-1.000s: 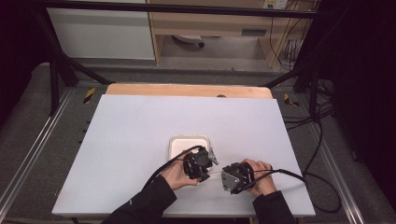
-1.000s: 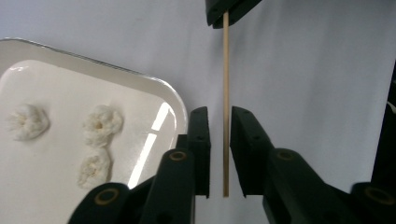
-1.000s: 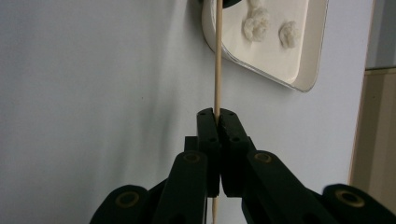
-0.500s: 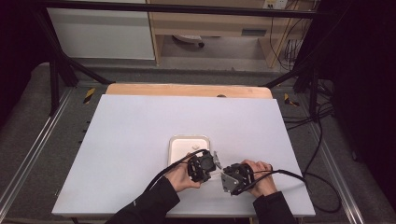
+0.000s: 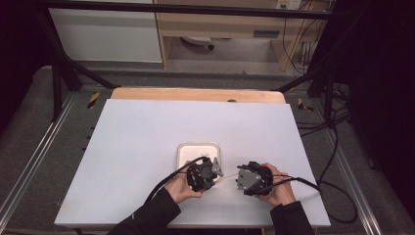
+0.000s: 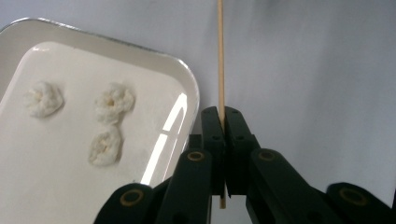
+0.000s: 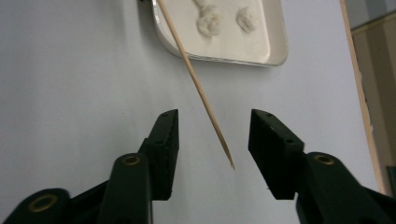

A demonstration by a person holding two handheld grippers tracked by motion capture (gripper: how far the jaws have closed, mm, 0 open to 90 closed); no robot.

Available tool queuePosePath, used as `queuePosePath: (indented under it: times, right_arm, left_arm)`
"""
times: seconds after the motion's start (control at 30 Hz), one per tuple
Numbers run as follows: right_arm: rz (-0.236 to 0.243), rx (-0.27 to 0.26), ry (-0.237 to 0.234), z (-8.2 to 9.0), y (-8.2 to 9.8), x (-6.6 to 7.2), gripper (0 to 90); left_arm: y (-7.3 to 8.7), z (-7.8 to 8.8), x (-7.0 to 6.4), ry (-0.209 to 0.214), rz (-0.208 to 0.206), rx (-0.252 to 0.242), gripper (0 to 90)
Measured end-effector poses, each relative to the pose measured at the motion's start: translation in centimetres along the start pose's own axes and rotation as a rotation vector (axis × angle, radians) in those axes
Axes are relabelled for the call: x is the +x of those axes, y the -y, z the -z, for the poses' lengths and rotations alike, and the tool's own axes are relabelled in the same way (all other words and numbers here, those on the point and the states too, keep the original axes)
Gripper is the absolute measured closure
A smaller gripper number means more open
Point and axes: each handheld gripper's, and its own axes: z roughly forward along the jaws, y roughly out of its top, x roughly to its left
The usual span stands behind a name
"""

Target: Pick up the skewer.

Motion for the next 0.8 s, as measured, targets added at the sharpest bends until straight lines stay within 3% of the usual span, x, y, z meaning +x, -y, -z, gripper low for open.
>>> queuePosePath:
  times: [0.17,0.47,0.63,0.8]
  right_arm:
    - [-0.164,-0.032,0.004,0.1,1.0,-0.5,40.8]
    - [-0.447,-0.047,-0.024,-0.5,2.9,-0.8,27.2]
    - [-0.551,-0.056,-0.027,-0.5,3.3,-0.9,21.3]
    - [-0.626,-0.057,-0.041,-0.7,3.6,-1.0,16.3]
  left_arm:
    - [1.6,0.8,0.3,-0.019,0.036,-0.031,88.3]
    - [4.8,2.5,0.9,-0.053,0.129,-0.148,88.3]
    - [6.8,3.2,1.1,-0.080,0.198,-0.217,88.2]
    - [8.8,3.7,1.1,-0.116,0.254,-0.267,88.2]
